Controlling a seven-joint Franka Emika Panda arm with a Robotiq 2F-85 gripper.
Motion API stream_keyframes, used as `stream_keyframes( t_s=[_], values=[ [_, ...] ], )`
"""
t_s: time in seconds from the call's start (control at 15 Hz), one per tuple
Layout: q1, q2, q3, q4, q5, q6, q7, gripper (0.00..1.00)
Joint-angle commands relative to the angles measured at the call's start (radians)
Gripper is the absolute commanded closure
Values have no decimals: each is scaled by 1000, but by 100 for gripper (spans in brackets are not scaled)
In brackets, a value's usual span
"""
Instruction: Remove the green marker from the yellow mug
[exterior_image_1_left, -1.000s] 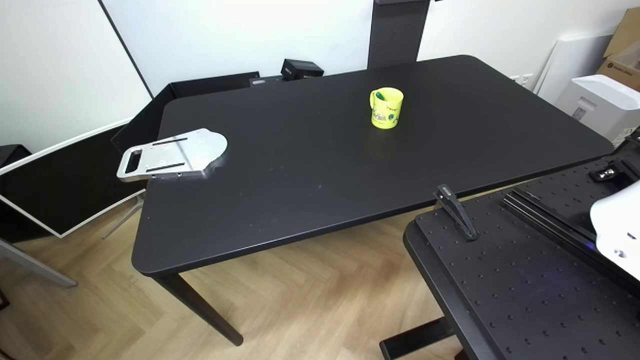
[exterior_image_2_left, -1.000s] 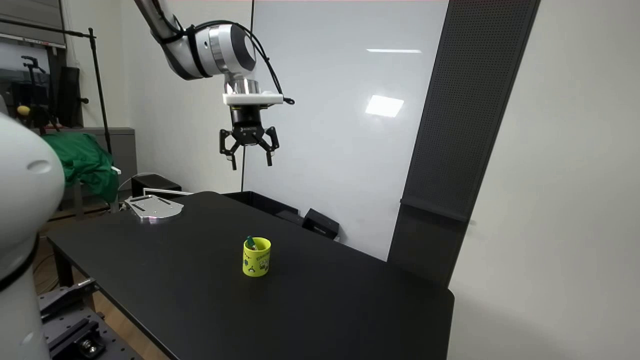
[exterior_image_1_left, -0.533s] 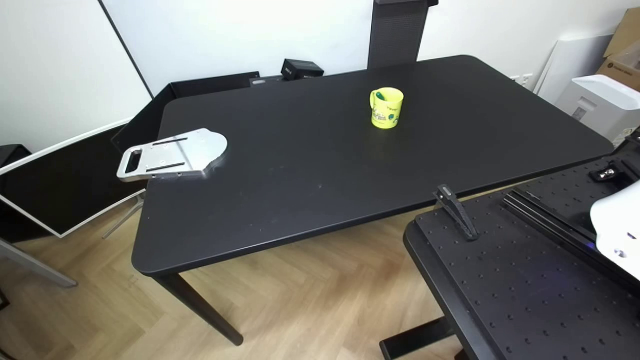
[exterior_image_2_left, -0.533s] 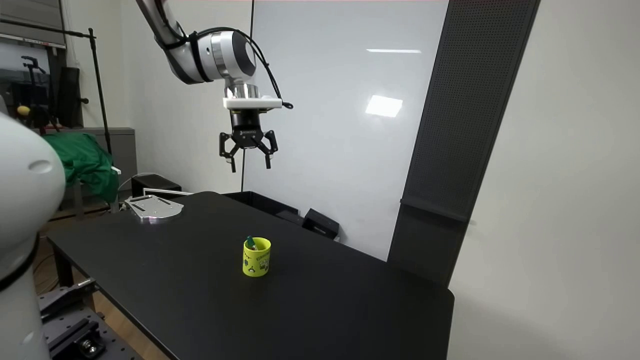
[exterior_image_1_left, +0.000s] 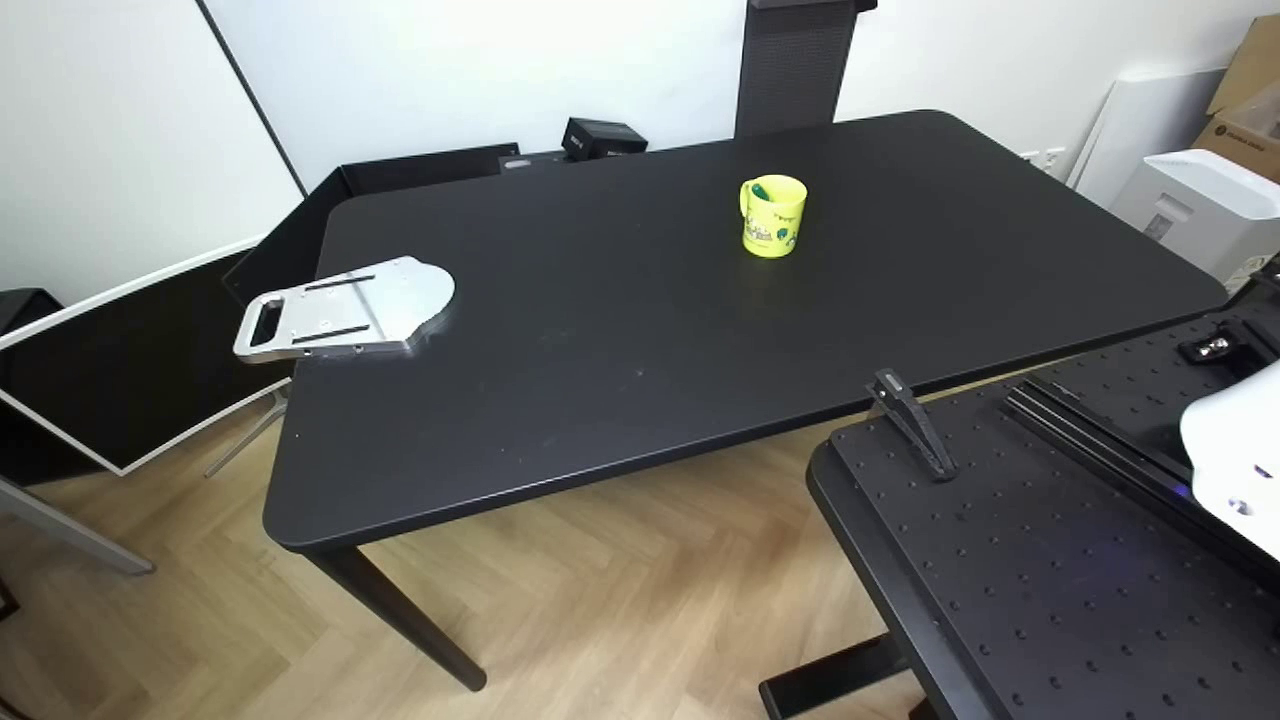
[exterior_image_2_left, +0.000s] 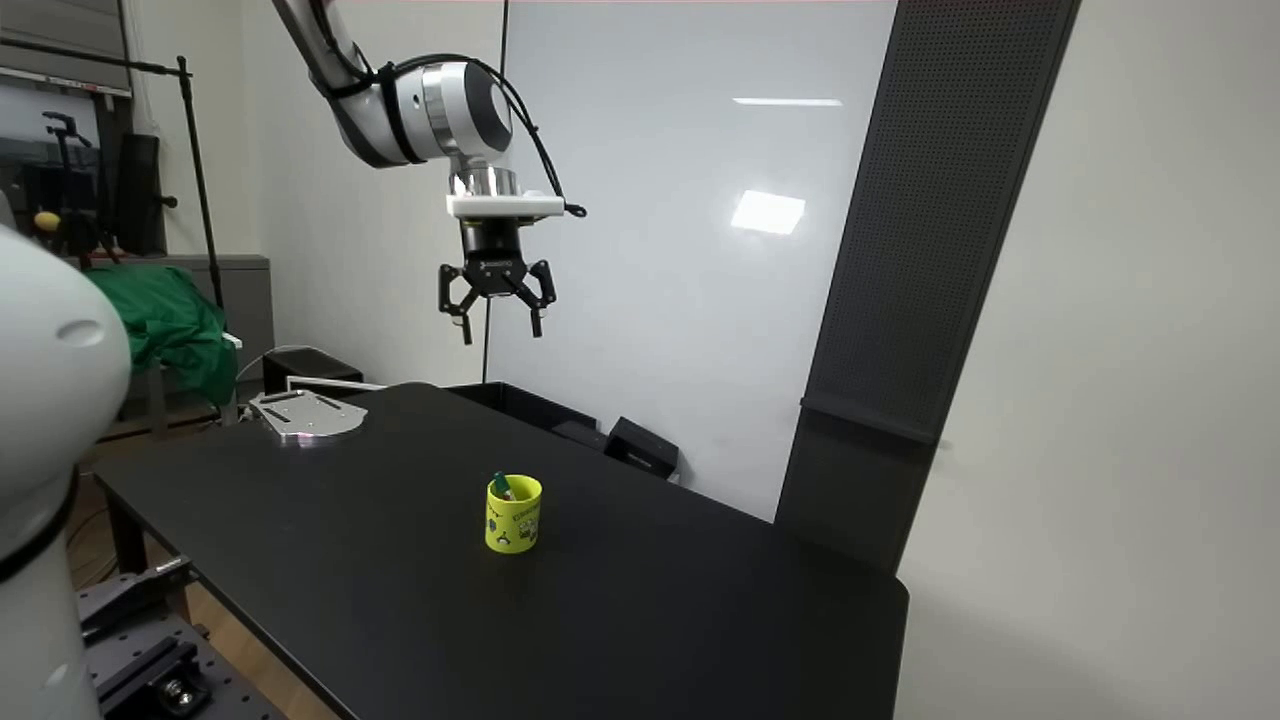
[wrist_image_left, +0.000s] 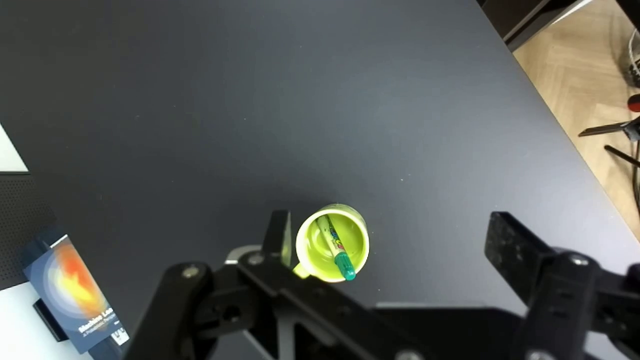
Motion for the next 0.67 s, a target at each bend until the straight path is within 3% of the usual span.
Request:
stream_keyframes(
  t_s=[0.0, 0.6],
  values=[
    [1, 19, 5, 22, -16, -8, 2, 0],
    [18, 170, 8, 154, -98, -24, 10, 0]
  ],
)
